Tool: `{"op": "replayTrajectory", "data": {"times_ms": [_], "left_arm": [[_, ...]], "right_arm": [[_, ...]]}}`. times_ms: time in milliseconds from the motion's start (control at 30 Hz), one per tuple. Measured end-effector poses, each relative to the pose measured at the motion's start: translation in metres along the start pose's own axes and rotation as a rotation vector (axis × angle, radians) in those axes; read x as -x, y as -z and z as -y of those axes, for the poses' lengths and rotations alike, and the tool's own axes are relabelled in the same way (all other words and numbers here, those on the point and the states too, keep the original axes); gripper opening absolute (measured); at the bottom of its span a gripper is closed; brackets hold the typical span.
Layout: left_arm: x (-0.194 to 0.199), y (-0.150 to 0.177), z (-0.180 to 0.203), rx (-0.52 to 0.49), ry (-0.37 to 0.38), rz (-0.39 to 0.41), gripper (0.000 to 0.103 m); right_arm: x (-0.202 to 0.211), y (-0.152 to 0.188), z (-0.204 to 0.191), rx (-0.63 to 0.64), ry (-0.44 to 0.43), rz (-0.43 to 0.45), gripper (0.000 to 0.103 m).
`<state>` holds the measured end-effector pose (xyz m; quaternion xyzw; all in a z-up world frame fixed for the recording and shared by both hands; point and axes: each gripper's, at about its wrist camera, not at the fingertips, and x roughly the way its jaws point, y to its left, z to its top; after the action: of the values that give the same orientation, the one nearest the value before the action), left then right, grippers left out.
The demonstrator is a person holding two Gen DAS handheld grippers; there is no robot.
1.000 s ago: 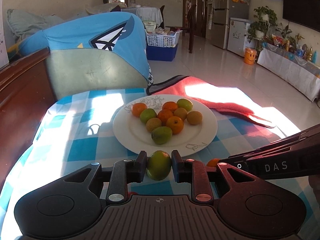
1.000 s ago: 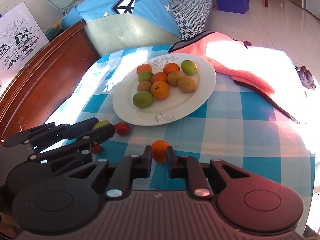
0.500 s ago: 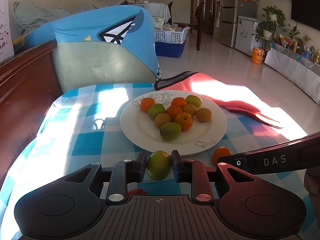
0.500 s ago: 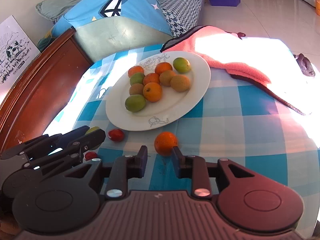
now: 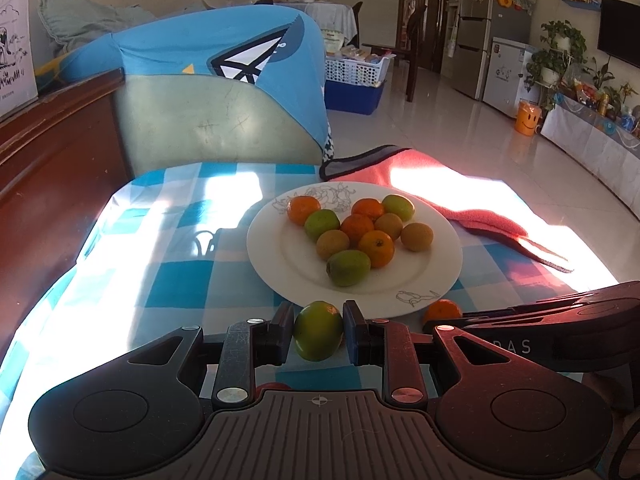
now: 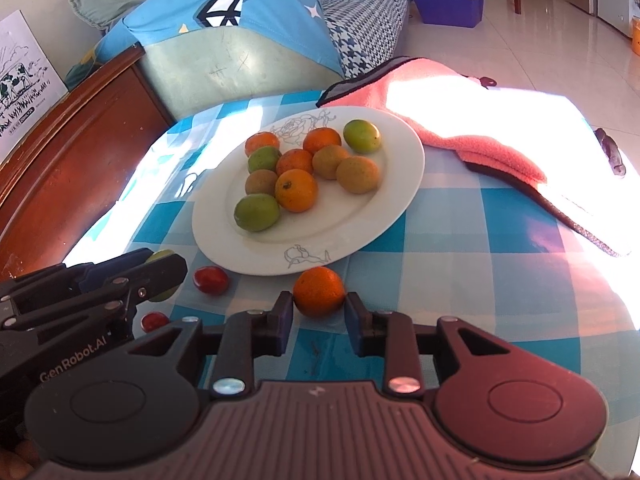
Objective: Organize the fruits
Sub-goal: 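Carry the green fruit in the left tool while the right tool carries the orange to the plate, then open both tools over the plate to release the fruits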
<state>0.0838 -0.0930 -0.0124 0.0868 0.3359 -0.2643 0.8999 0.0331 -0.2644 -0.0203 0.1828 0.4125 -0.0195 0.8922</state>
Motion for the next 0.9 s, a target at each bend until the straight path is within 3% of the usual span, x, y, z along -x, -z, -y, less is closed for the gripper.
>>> {"op": "replayTrajectory", "data": {"times_ms": [233, 467, 567, 900], "left_arm": [[-0.001, -0.008, -0.007, 0.055, 0.012, -0.008, 0.024], [-0.014, -0.033, -0.023, 0.092, 0.021, -0.005, 0.024], [-0.025, -0.041, -0.029, 0.099, 0.02, -0.012, 0.024], [-0.057, -0.058, -0.031, 0.088, 0.025, -0.02, 0.024]], "right_arm": [[0.012, -0.003, -0.002, -0.007, -0.006, -0.008, 0.027], [0.027, -0.037, -0.002, 0.034, -0.089, 0.007, 0.027], [0.02, -0.047, -0.003, 0.087, -0.071, 0.012, 0.027], [-0.008, -0.062, 0.008, 0.041, -0.042, -0.023, 0.027]]}}
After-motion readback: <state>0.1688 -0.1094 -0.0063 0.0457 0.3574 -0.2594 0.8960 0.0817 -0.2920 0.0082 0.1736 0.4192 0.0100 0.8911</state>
